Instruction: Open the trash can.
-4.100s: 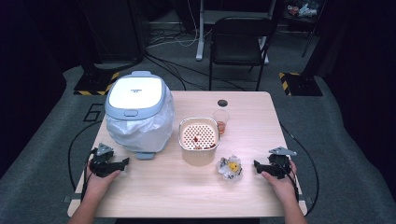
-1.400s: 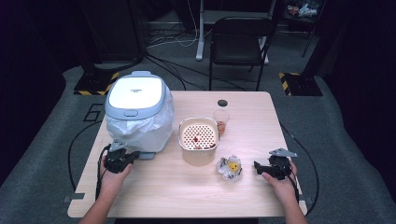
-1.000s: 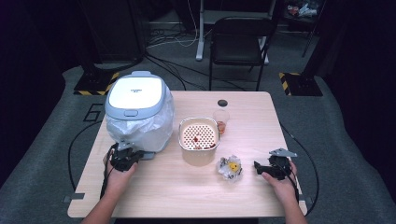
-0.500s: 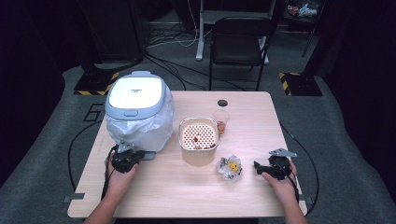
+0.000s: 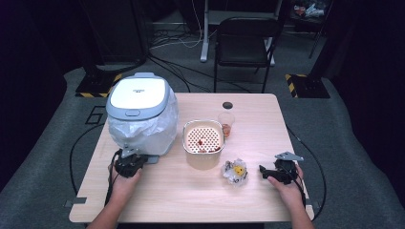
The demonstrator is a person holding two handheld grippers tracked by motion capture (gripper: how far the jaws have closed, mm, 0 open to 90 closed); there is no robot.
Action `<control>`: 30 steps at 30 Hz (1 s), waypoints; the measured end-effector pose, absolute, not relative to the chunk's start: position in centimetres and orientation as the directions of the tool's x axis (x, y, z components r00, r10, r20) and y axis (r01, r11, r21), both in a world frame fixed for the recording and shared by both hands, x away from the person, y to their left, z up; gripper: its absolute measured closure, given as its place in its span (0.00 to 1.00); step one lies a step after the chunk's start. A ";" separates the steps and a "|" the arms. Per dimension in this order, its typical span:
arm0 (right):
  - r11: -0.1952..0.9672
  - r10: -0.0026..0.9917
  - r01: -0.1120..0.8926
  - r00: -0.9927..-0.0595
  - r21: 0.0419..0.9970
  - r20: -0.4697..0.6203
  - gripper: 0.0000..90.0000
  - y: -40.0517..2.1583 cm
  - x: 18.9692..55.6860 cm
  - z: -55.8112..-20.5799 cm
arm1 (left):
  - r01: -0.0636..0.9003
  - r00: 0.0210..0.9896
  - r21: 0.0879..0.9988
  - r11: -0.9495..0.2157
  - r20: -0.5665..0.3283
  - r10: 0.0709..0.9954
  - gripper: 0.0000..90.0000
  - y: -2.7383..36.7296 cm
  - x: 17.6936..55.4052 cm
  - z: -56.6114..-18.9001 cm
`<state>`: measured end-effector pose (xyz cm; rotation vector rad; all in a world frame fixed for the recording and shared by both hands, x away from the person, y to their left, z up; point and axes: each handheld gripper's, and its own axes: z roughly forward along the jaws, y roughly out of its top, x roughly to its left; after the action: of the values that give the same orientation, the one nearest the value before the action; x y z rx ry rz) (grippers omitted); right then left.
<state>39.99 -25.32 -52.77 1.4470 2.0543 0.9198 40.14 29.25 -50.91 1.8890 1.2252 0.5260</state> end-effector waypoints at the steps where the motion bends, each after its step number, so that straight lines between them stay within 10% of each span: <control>1: 0.214 0.941 0.637 -0.337 0.741 0.017 0.16 -25.3 40.0 -52.7 | 0.550 0.447 0.807 -0.216 -0.066 0.892 1.00 29.3 40.2 -51.0; 30: 0.268 0.818 0.494 -0.570 0.827 0.076 0.14 -18.9 37.5 -47.0 | 0.550 0.465 0.789 -0.274 -0.018 0.885 1.00 29.0 40.5 -51.7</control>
<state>37.48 -18.95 -47.01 1.1938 2.1772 1.2146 40.53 29.02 -51.67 1.9586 1.1945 0.5625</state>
